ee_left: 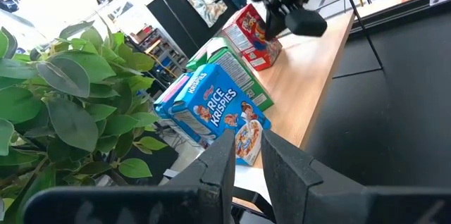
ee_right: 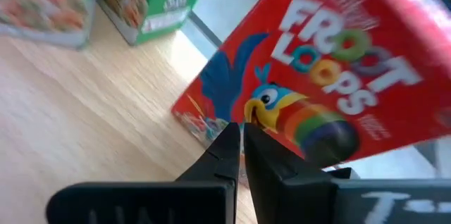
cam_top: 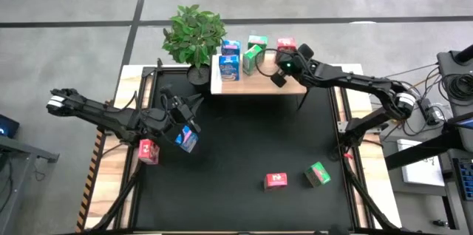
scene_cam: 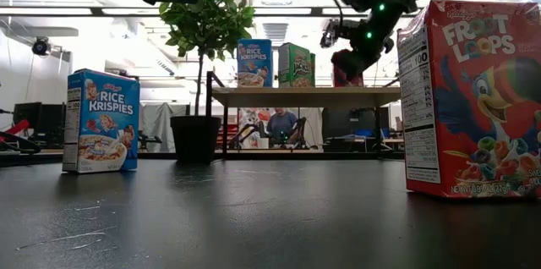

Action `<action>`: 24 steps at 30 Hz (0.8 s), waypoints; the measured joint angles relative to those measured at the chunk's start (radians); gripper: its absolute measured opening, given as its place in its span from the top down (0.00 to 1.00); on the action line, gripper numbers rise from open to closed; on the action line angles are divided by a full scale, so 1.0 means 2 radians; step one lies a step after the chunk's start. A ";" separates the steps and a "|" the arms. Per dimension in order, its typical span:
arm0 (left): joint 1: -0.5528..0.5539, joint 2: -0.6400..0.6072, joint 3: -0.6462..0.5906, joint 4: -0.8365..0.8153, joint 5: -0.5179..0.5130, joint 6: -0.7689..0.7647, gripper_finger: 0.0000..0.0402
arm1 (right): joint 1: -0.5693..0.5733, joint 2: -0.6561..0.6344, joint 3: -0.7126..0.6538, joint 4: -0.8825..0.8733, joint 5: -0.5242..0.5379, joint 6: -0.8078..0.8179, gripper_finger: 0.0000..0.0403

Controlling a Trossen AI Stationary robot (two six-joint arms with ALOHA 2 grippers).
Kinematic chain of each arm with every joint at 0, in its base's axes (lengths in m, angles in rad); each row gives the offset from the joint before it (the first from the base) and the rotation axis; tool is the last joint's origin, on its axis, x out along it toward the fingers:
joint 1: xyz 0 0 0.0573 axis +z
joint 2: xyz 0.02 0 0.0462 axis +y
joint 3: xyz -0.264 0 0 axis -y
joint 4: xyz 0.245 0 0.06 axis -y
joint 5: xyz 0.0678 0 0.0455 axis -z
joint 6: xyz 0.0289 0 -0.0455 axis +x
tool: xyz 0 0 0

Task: Stack cereal on shelf
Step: Put the top right red cereal box on the shelf, aligned with the other red cereal box

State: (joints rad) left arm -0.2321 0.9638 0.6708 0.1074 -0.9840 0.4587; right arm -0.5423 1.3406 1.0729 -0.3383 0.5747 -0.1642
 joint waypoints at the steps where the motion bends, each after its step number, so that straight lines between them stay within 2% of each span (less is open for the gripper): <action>1: 0.000 0.000 0.000 0.000 0.000 0.000 0.87 | 0.000 -0.005 0.000 0.001 -0.005 0.004 0.97; 7: 0.000 0.000 0.000 0.000 0.000 0.000 0.87 | 0.000 -0.018 0.000 0.010 -0.014 0.010 0.97; 12: 0.000 0.000 0.000 0.000 0.000 0.000 0.87 | -0.001 0.002 0.000 0.018 -0.041 0.019 0.97; 19: 0.000 0.000 0.000 0.000 0.000 0.002 0.87 | -0.002 0.036 0.000 0.037 -0.039 0.018 0.97; 24: 0.000 0.000 0.000 0.000 0.000 0.002 0.87 | -0.003 0.037 0.000 0.037 -0.039 0.018 0.97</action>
State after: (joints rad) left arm -0.2321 0.9638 0.6708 0.1074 -0.9840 0.4622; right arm -0.5488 1.4142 1.0729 -0.2641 0.4976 -0.1291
